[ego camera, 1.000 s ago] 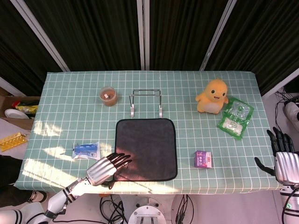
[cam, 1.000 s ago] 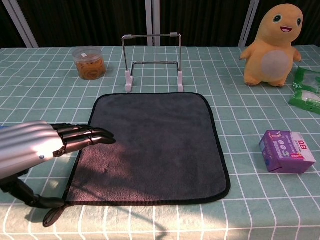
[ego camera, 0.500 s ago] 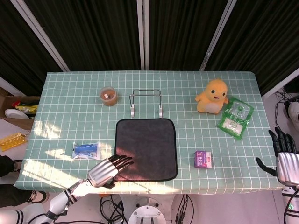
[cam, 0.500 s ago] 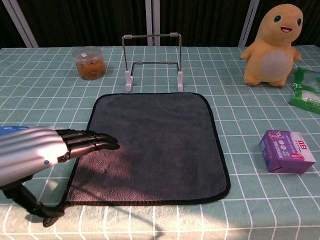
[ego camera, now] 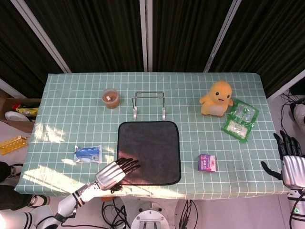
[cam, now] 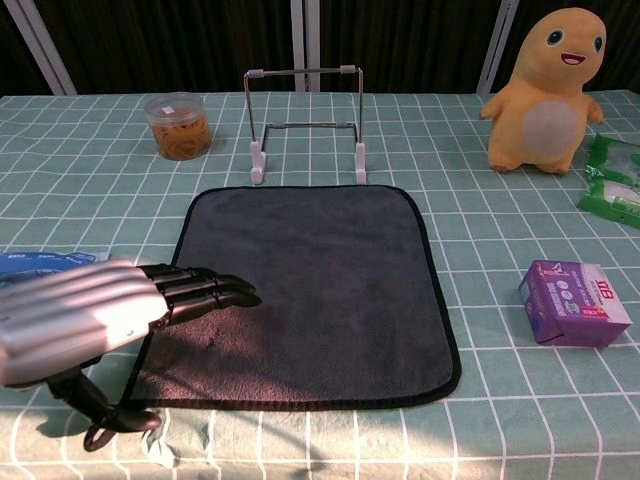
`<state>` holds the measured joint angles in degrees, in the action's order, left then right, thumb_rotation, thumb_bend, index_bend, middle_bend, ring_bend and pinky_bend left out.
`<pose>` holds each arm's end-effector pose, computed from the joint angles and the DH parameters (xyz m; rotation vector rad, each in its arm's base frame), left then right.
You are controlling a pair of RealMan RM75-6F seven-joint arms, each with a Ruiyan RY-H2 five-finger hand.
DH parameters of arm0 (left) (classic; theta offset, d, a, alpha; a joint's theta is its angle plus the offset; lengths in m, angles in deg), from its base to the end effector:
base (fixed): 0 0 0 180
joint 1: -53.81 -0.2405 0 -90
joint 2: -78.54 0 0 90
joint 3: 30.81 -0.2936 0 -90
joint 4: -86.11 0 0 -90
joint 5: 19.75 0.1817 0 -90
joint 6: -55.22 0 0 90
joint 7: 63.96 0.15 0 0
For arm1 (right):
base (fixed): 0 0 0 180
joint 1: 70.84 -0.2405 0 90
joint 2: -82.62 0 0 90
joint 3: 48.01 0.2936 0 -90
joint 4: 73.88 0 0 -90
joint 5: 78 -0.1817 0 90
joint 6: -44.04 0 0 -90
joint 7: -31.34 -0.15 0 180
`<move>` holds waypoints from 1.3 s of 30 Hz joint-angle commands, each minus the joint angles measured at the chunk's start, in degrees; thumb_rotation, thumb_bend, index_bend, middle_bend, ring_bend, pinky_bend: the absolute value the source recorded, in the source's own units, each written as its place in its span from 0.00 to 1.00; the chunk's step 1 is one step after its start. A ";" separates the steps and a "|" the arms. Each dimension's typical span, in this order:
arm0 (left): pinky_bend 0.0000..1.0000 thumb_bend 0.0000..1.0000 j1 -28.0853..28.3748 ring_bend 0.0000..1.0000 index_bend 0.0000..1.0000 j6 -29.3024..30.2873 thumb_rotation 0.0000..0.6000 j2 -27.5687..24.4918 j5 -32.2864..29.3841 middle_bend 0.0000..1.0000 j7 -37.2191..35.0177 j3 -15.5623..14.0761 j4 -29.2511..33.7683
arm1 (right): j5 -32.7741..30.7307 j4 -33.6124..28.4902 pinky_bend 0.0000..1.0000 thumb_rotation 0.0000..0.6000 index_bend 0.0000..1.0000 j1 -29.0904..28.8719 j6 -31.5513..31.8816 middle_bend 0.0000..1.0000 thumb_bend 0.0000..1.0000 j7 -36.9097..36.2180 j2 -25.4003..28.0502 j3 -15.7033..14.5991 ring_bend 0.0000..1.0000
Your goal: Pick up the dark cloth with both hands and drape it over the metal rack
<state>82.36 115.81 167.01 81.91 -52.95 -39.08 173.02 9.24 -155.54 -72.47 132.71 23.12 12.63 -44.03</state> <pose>-0.2102 0.2166 -0.0241 -2.3385 -0.7843 -0.9983 -0.3617 -0.1724 0.1916 1.2963 -0.9100 0.9719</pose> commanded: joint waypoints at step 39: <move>0.24 0.46 -0.04 0.12 0.74 10.02 1.00 4.19 1.92 0.19 -5.61 2.40 -5.80 | 0.53 0.53 0.00 1.00 0.00 -0.51 -0.94 0.00 0.18 0.39 -0.60 -0.61 0.00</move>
<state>82.27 125.84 171.19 83.92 -58.62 -36.77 167.11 9.72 -155.05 -72.95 131.82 23.47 12.07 -44.59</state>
